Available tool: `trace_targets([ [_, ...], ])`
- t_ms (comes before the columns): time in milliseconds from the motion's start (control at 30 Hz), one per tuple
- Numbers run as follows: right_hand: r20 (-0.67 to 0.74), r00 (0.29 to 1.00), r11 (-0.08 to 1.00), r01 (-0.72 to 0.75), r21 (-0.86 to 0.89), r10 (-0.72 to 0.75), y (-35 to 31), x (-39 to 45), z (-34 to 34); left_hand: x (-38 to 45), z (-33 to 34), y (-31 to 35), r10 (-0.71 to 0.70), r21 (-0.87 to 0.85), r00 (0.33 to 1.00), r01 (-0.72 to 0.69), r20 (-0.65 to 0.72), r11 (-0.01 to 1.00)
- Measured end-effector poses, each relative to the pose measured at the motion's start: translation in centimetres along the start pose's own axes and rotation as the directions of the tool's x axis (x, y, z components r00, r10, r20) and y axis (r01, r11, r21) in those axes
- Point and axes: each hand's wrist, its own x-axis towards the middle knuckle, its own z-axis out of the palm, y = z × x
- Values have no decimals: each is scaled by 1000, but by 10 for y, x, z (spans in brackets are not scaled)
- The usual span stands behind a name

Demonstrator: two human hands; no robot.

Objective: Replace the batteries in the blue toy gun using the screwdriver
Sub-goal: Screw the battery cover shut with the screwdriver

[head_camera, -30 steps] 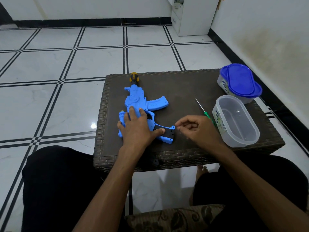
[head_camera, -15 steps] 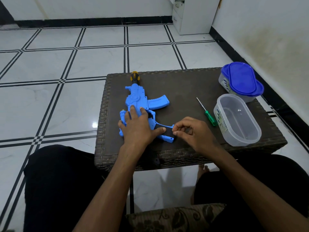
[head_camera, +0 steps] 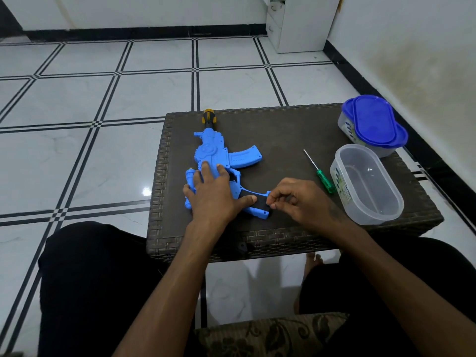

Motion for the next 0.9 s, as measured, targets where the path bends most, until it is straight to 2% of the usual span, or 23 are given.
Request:
trace_targets([
  [133, -12, 1000, 1000, 11, 18, -11, 0, -3, 3, -1, 0, 1, -6, 0, 1000, 6, 1, 1000],
  [233, -4, 999, 997, -38, 60, 39, 0, -6, 1, 0, 0, 1, -9, -1, 1000, 9, 3, 1000],
  [367, -63, 992, 988, -104, 112, 112, 0, -9, -2, 0, 0, 1, -6, -10, 1000, 6, 6, 1000],
  [600, -30, 999, 998, 25, -64, -27, -2, -12, -1, 0, 1, 0, -1, -12, 1000, 1, -5, 1000],
  [700, -28, 999, 995, 21, -96, -24, -3, -11, -2, 0, 2, -1, 4, -14, 1000, -4, -12, 1000],
  [767, -134, 990, 991, -63, -117, 47, -4, -9, -7, -1, 3, -2, 12, -12, 1000, -12, -28, 1000],
  [833, -232, 954, 968, -220, -120, 188, -3, -5, -16, -2, 4, -1, 7, -21, 999, -8, -33, 1000],
  [900, -205, 921, 905, -372, -206, 332, 3, 1, -22, -3, 6, 0, -6, -32, 1000, 5, -26, 999],
])
